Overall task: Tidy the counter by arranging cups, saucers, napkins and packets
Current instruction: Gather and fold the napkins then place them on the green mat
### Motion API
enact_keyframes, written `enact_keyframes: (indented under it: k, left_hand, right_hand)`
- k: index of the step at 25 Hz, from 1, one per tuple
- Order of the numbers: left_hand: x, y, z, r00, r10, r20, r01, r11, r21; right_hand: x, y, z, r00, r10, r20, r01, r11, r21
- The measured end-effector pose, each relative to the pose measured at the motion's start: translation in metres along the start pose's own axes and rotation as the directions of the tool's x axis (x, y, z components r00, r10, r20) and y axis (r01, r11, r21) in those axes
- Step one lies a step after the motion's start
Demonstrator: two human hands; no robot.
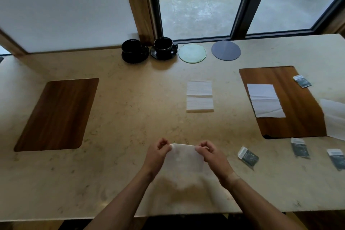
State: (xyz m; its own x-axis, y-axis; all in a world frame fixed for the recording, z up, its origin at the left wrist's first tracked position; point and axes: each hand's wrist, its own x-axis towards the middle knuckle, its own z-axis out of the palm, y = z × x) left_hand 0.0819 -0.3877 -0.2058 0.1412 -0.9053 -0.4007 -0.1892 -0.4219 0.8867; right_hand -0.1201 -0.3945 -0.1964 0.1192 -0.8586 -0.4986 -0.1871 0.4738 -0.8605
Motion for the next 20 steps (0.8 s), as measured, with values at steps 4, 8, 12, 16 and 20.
enact_keyframes:
  k: [4,8,12,16,20]
  left_hand:
    - [0.011,0.007,0.009,0.988,-0.102,-0.114,0.101,0.995,-0.016]
    - [0.029,-0.005,0.003,0.953,-0.302,-0.02,0.29,0.932,-0.219]
    - [0.049,-0.011,-0.001,0.918,-0.395,0.021,0.389,0.89,-0.236]
    - [0.085,-0.005,-0.005,0.949,-0.272,-0.158,0.279,0.96,0.029]
    - [0.111,0.002,-0.01,0.981,-0.045,-0.191,0.129,0.882,0.454]
  right_hand:
    - [0.014,0.002,0.005,0.972,0.196,0.127,-0.22,0.952,0.213]
    - [0.036,0.007,0.017,0.969,0.24,0.057,-0.246,0.951,0.189]
    - [0.06,-0.004,0.029,0.985,0.17,-0.035,-0.166,0.981,0.102]
    - [0.099,-0.012,0.042,0.994,0.084,-0.071,-0.087,0.995,-0.042]
    - [0.136,-0.007,0.051,0.983,0.015,-0.185,-0.084,0.924,-0.374]
